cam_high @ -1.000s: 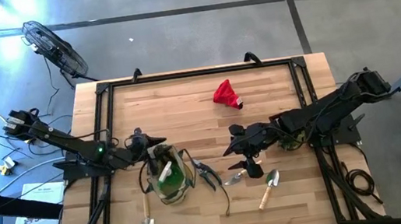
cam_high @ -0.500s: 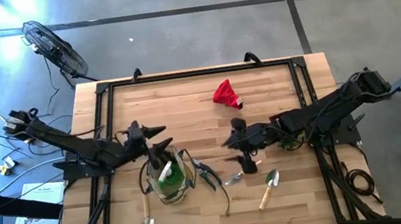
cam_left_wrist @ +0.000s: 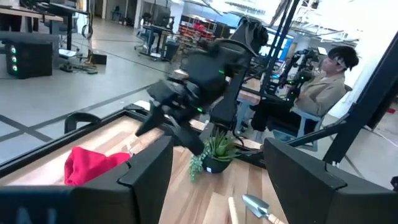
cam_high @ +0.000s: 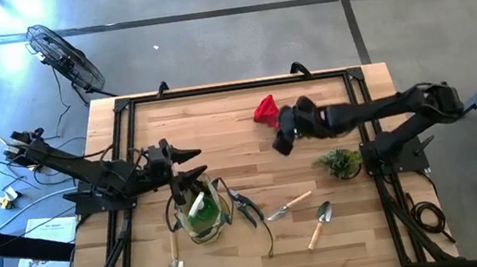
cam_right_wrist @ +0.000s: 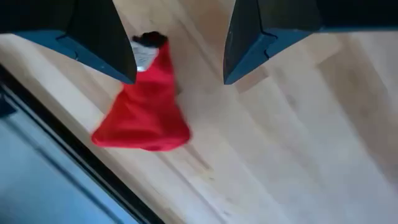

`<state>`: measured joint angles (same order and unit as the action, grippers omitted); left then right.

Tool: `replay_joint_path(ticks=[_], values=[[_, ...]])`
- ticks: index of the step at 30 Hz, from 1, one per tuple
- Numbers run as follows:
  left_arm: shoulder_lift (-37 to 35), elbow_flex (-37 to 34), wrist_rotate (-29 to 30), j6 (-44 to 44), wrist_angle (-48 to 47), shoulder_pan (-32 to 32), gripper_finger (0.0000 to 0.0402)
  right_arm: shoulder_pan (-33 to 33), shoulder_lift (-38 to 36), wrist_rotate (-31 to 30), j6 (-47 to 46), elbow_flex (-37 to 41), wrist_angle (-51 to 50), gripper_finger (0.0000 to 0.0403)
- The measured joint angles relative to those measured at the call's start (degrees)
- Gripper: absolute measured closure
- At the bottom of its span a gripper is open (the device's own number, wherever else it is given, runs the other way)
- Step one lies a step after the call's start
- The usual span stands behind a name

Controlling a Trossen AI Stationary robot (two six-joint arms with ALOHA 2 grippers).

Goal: Pick & Place Garden tools in Gardening bag
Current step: Put the red gloves into the brown gardening bag

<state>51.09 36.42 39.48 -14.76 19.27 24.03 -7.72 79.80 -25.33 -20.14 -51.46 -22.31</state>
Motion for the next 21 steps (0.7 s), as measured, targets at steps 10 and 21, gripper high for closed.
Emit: replay_joint_path(ticks=[10,21], values=[[0.06,0.02,0.52,-0.06,-4.96,0.0,0.0157,-9.99,7.04,10.64,1.46,-0.02,3.71,0.0172],[0.09,0.04,-1.08,-2.48,-6.37,0.0,0.0157,-11.49,22.01,2.11,2.67,-0.02,9.0,0.0172]])
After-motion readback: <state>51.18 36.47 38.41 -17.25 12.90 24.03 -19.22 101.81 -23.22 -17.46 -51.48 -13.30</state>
